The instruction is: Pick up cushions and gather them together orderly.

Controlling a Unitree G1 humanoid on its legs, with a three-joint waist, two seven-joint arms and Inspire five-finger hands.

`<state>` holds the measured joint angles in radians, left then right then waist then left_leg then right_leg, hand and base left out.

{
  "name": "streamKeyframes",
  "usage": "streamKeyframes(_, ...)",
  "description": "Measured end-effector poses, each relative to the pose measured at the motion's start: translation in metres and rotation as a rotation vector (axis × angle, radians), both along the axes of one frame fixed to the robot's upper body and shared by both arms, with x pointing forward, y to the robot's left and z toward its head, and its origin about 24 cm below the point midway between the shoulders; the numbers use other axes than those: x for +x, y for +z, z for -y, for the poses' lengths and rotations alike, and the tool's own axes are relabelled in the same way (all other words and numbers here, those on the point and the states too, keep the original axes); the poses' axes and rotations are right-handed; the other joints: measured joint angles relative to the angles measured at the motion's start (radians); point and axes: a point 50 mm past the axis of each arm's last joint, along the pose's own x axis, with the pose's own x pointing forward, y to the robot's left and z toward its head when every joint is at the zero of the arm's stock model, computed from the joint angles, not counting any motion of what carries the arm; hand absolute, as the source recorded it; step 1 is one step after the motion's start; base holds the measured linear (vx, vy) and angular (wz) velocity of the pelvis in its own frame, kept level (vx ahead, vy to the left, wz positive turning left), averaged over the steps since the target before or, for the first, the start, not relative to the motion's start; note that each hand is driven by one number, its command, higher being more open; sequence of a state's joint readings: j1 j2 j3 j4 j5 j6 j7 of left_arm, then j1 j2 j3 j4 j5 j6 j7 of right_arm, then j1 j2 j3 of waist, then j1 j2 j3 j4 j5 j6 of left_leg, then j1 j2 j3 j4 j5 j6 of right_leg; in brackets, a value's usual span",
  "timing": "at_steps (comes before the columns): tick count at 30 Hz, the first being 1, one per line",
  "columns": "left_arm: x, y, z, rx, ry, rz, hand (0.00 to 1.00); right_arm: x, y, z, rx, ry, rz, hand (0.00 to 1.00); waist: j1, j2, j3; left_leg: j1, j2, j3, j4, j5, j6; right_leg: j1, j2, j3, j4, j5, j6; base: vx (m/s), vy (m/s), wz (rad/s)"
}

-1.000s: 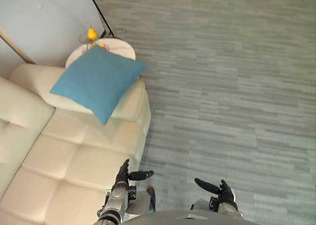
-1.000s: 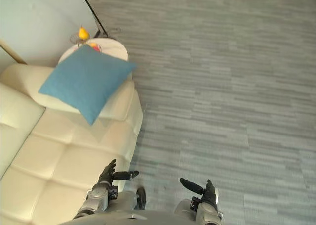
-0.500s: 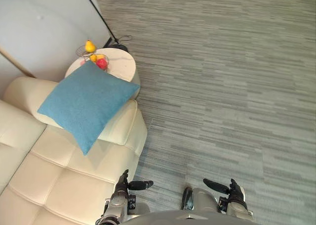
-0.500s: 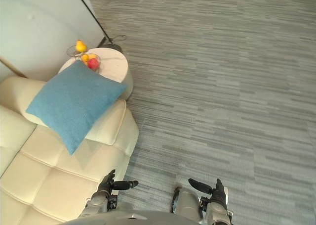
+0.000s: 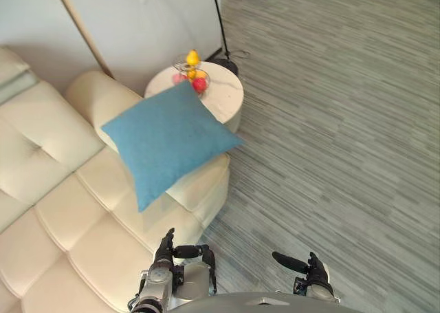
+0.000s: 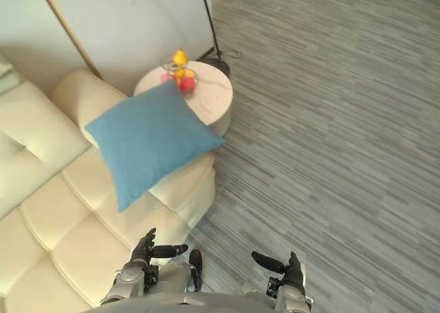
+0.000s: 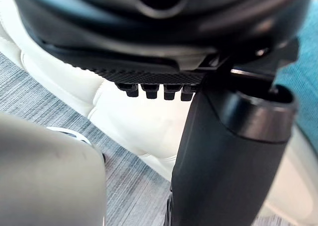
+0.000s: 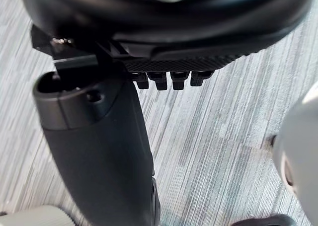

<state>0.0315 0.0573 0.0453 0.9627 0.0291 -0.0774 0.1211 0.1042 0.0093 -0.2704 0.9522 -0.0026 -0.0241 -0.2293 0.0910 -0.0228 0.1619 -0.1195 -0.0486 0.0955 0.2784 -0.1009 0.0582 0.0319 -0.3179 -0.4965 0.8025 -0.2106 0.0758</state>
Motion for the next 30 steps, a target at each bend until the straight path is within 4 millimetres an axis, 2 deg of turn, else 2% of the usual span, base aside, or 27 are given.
streamKeyframes(1,0.000,0.000,-0.001,0.005,0.000,-0.003,1.00,-0.003,-0.001,0.000,-0.001,0.004,-0.007,1.00,-0.005,-0.004,0.000,0.002,-0.014,-0.037,0.024,-0.017,0.005,-0.039,-0.015,0.047,0.095,0.007,-0.012,0.12,0.006,1.06)
streamKeyframes(2,-0.002,-0.001,-0.003,0.010,0.005,-0.008,1.00,-0.002,0.000,0.001,-0.003,0.007,-0.004,1.00,-0.010,0.002,-0.001,0.002,-0.017,-0.077,0.042,-0.030,0.007,-0.083,-0.003,0.105,0.136,-0.034,-0.011,0.13,-0.033,1.05)
streamKeyframes(5,-0.002,0.000,-0.003,0.004,0.022,-0.005,1.00,0.001,0.001,0.000,-0.005,0.017,0.003,1.00,-0.007,0.002,-0.001,0.012,-0.016,-0.141,0.040,-0.033,0.007,-0.139,0.024,0.158,0.058,-0.074,-0.005,0.09,-0.091,0.87)
streamKeyframes(6,-0.002,0.000,-0.004,0.004,0.032,-0.005,1.00,0.003,0.001,0.001,-0.008,0.023,0.008,1.00,-0.006,0.002,-0.001,0.013,-0.014,-0.194,0.040,-0.037,0.001,-0.177,0.077,0.247,-0.064,-0.084,-0.005,0.10,-0.211,0.76)
streamKeyframes(8,-0.002,0.000,-0.005,0.003,0.040,-0.005,1.00,0.003,0.001,0.000,-0.007,0.020,0.009,1.00,-0.007,0.003,-0.002,0.010,-0.011,-0.240,0.044,-0.044,-0.011,-0.196,0.140,0.366,-0.168,-0.083,-0.004,0.09,-0.249,0.87)
streamKeyframes(9,-0.002,0.000,-0.005,0.003,0.042,-0.004,1.00,0.002,0.001,0.000,-0.003,0.014,0.008,1.00,-0.009,-0.002,-0.004,0.000,-0.014,-0.290,0.057,-0.055,-0.034,-0.195,0.199,0.487,-0.283,-0.080,-0.002,0.08,-0.256,0.95)
streamKeyframes(10,-0.001,0.000,-0.006,0.004,0.039,-0.001,1.00,0.001,0.000,-0.001,-0.001,0.013,0.005,1.00,-0.010,-0.016,-0.010,-0.012,-0.025,-0.315,0.072,-0.063,-0.050,-0.184,0.209,0.524,-0.347,-0.059,0.009,0.11,-0.346,1.04)
streamKeyframes(11,-0.001,0.000,-0.005,0.004,0.038,-0.003,1.00,-0.001,0.000,-0.001,0.002,0.005,0.004,1.00,-0.012,-0.015,-0.012,-0.021,-0.030,-0.338,0.088,-0.071,-0.065,-0.176,0.213,0.511,-0.346,-0.025,-0.010,0.10,-0.280,0.77)
streamKeyframes(13,-0.004,-0.002,0.000,-0.009,0.038,-0.012,1.00,-0.004,0.000,0.004,-0.005,-0.025,-0.002,1.00,-0.008,0.006,-0.024,-0.013,-0.014,-0.393,0.073,-0.063,-0.101,-0.151,0.215,0.415,-0.353,-0.044,-0.036,0.18,-0.357,1.03)
streamKeyframes(15,-0.007,-0.003,0.002,-0.017,0.048,-0.018,1.00,-0.005,-0.001,0.004,-0.004,-0.029,-0.005,1.00,-0.011,0.016,-0.028,-0.003,0.015,-0.402,0.044,-0.051,-0.123,-0.113,0.226,0.346,-0.376,-0.048,-0.044,0.16,-0.286,0.96)
streamKeyframes(17,-0.009,-0.003,0.001,-0.014,0.051,-0.021,1.00,-0.007,-0.001,0.002,0.000,-0.029,-0.006,1.00,-0.005,0.012,-0.033,0.005,0.036,-0.404,0.009,-0.036,-0.141,-0.083,0.242,0.300,-0.401,-0.046,-0.046,0.11,-0.179,0.61)
streamKeyframes(25,-0.009,-0.003,-0.002,-0.006,0.045,-0.023,1.00,0.002,0.002,-0.004,0.013,-0.034,0.040,1.00,0.000,-0.003,-0.046,0.018,0.045,-0.382,-0.052,0.039,-0.134,-0.016,0.243,0.230,-0.486,-0.019,-0.058,0.05,-0.056,0.32)
streamKeyframes(30,-0.010,-0.003,-0.003,0.008,0.030,-0.025,1.00,0.022,0.017,0.005,-0.032,-0.033,0.153,1.00,-0.006,0.003,-0.050,0.034,0.055,-0.319,-0.146,0.096,-0.117,-0.014,0.241,0.226,-0.532,0.011,-0.064,-0.09,0.021,0.04)
